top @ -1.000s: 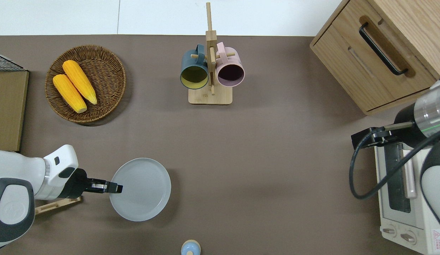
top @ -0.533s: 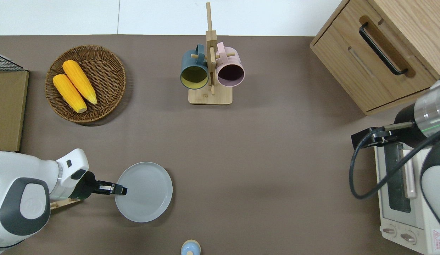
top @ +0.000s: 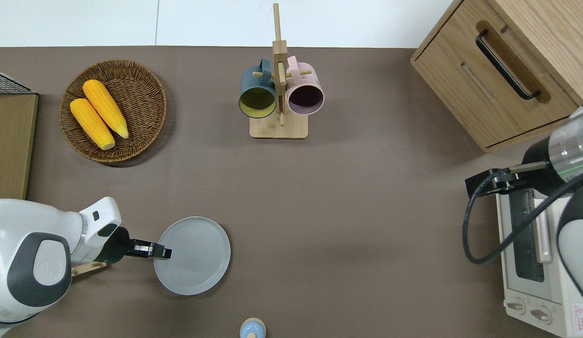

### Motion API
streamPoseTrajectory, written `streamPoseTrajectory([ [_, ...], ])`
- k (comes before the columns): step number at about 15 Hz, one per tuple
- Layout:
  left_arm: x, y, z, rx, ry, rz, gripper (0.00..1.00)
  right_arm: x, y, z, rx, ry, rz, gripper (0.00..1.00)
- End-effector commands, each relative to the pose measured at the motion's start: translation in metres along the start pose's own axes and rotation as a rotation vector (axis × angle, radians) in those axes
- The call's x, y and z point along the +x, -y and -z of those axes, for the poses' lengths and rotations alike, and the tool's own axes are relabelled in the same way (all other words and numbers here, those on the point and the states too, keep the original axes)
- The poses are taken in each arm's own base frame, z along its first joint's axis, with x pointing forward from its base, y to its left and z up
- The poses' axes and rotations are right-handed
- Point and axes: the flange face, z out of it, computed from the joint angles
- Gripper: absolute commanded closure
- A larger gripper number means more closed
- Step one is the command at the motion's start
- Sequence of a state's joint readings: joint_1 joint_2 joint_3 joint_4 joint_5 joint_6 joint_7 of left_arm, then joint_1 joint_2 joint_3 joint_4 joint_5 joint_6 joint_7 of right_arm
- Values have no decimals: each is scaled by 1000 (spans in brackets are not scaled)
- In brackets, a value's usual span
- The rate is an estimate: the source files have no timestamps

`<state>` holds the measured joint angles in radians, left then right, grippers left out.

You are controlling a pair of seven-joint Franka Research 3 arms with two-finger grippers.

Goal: Pick gray plate from low plate rack and place it on table with left arm
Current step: 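Carry the gray plate away from the rack and lower it onto the table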

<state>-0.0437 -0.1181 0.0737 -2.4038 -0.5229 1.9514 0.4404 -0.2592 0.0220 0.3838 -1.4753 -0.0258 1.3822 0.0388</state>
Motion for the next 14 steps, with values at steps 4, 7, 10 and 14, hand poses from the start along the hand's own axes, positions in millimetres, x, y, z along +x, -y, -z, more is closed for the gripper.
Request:
streamPoseTrajectory([
  [4, -1, 7, 12, 46, -16, -28, 250, -2, -2, 3, -6, 1, -15, 17],
  [7, -3, 14, 21, 73, -20, -18, 247, -2, -2, 3, -6, 1, -15, 17],
  [10, 0, 9, 34, 108, -28, -10, 222, -2, -2, 3, -6, 1, -15, 17],
  [14, 12, -18, 80, 256, -28, 54, 155, -2, -2, 3, -6, 1, -15, 17],
])
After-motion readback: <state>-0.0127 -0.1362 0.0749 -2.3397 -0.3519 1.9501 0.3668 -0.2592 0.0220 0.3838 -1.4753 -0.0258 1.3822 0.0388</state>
